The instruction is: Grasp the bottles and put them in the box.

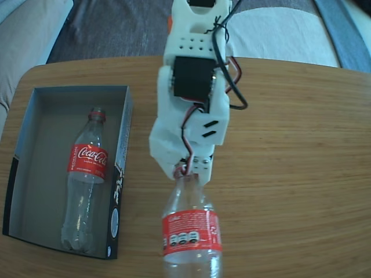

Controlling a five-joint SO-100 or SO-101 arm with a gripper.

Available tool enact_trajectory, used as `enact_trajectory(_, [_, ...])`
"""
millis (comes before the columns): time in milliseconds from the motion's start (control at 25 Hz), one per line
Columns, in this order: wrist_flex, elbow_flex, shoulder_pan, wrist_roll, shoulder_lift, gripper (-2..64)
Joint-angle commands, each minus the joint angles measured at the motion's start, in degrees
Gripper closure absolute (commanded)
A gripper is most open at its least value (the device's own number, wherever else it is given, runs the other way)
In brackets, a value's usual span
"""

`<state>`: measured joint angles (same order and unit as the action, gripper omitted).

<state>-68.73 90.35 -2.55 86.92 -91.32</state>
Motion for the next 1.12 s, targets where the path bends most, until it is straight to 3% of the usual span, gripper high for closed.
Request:
enact_trajectory(0, [-0.53,-7.82,-2.64,0.09,-1.49,61.8])
enact_trajectory(600, [-6.15,-21.53,-19.42,0.35,-1.49,61.8])
enact_trajectory(1080, [-9.76,-23.73,-40.08,23.82,-5.98,61.8])
